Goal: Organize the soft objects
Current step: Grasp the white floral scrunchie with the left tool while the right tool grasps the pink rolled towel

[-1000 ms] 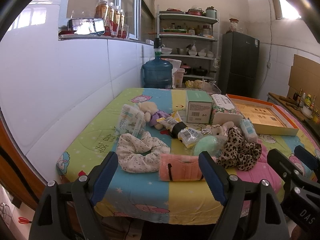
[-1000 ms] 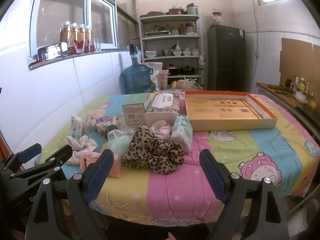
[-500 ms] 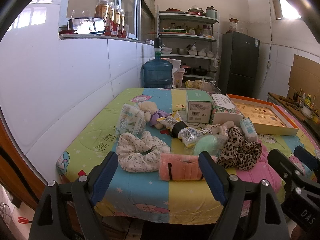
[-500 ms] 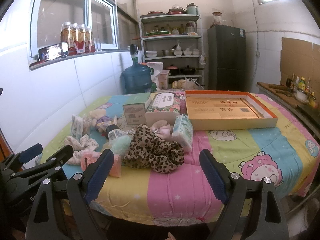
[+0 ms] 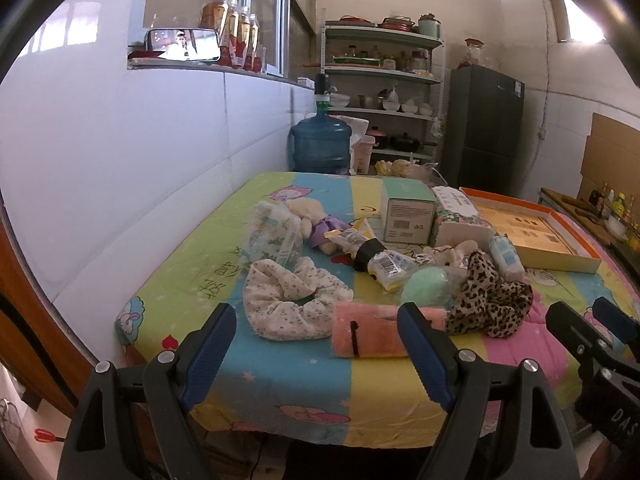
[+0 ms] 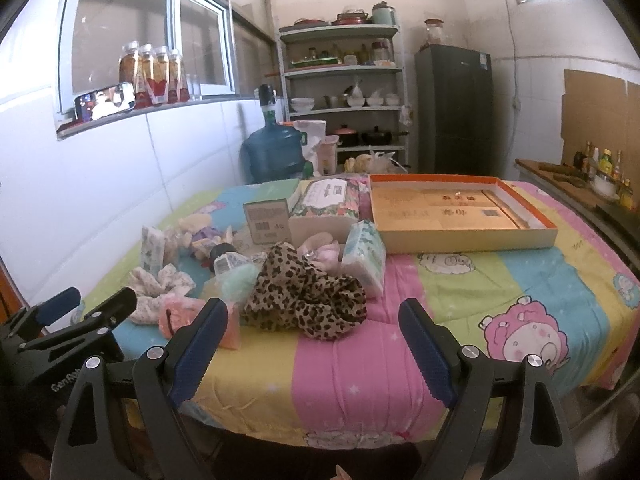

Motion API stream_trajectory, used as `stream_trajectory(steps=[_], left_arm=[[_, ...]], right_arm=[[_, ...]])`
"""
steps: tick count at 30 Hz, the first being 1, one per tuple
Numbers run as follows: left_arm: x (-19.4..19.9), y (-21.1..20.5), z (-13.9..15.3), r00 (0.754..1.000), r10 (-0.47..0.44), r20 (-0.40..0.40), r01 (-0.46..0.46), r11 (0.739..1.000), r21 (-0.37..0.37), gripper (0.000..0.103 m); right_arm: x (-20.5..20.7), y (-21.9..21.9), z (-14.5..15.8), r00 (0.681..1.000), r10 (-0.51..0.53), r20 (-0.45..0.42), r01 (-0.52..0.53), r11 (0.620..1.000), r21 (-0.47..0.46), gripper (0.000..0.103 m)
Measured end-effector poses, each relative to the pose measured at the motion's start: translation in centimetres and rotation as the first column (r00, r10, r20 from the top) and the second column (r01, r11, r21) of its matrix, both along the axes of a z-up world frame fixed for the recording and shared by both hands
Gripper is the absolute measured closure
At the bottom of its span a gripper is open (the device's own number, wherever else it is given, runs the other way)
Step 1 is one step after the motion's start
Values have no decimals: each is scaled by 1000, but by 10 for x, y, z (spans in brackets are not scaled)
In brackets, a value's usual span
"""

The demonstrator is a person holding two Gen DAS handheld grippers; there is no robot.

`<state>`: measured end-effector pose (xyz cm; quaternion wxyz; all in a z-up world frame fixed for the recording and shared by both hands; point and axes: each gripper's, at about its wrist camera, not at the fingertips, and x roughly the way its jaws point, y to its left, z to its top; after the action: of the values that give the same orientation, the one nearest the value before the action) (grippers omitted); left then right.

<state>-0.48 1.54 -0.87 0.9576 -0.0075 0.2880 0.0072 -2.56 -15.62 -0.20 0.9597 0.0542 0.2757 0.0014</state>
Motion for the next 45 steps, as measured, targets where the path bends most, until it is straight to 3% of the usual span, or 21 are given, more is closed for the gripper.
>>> stream_trajectory(steps=[9, 20, 27, 38, 45], left_arm=[[4, 21, -13, 1000, 30, -9, -30, 999, -27, 20], [24, 48, -34, 996, 80, -39, -81, 996, -32, 20], [39, 53, -43, 996, 79, -40, -80, 997, -15, 20], [69, 63, -58, 996, 30, -79, -34, 998, -49, 22], [87, 69, -73, 991, 6, -132, -19, 995, -101, 25]], right_arm=[[11, 5, -17, 997, 73, -28, -72, 996, 46, 15], [41, 35, -55, 953, 291, -81, -277, 949, 148, 15], [55, 43, -69, 941, 327, -90, -306, 933, 191, 16], [83, 55, -83, 922, 375, -98, -347, 911, 223, 39], [91, 58, -85, 910, 404, -95, -375, 898, 229, 61]])
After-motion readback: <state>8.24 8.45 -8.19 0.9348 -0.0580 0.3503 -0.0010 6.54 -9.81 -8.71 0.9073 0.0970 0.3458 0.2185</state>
